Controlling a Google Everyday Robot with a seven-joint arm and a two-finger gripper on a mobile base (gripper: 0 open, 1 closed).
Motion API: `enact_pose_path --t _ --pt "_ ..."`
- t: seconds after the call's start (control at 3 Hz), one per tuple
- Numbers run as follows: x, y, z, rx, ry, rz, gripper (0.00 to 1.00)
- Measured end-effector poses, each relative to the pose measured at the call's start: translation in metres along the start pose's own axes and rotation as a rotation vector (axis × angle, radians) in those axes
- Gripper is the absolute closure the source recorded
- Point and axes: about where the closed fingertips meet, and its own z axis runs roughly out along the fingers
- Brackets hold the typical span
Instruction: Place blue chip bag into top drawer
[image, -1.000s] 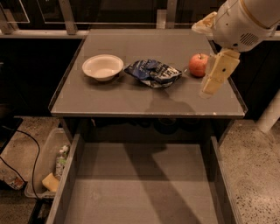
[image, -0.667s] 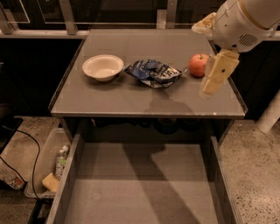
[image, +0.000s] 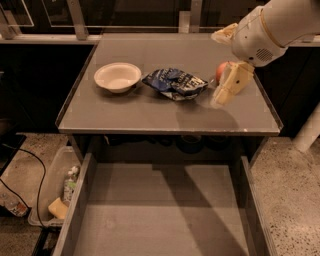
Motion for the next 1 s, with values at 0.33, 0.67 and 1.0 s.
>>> enact_pose_path --t 0.33,0.67,1.0 --pt "0.004 -0.020 0.034 -0.042 -0.086 0.096 0.00" --pt "0.003 -0.036 0.072 -0.103 -0.146 0.197 0.00" --pt "0.002 -0.038 0.086 -0.110 -0.154 0.206 0.00"
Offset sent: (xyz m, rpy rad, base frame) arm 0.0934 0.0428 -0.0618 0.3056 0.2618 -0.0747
